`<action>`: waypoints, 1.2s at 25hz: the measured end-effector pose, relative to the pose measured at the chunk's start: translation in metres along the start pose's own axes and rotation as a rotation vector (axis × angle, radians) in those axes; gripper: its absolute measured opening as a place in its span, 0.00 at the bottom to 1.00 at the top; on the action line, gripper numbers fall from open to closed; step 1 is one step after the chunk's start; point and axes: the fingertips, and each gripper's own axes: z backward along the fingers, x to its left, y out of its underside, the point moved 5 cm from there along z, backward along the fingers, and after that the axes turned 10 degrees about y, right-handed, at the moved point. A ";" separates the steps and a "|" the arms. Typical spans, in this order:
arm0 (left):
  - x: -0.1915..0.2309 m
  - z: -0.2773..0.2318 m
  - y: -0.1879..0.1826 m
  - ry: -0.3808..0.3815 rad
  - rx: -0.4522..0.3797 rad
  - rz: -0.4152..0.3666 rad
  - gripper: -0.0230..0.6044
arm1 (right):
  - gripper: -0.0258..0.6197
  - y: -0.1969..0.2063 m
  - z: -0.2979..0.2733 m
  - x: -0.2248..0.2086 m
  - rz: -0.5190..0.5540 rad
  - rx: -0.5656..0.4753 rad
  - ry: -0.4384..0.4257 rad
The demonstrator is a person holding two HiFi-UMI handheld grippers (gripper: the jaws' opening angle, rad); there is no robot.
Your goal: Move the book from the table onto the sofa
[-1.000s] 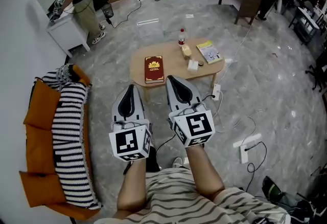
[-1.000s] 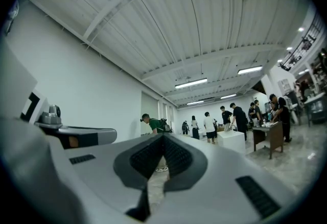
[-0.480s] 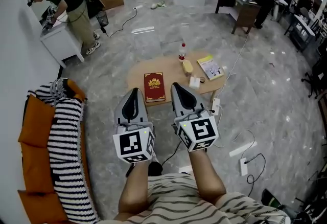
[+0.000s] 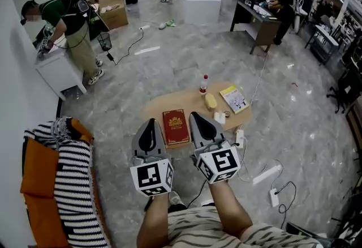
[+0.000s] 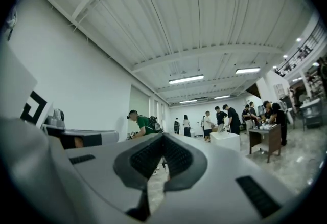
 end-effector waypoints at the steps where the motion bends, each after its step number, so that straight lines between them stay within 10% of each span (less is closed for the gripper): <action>1: 0.006 -0.004 0.002 0.009 0.002 0.003 0.05 | 0.06 0.000 -0.007 0.004 -0.006 -0.009 0.012; 30: 0.098 -0.184 0.110 -0.046 0.177 0.043 0.05 | 0.06 0.113 -0.195 -0.057 -0.005 0.199 0.010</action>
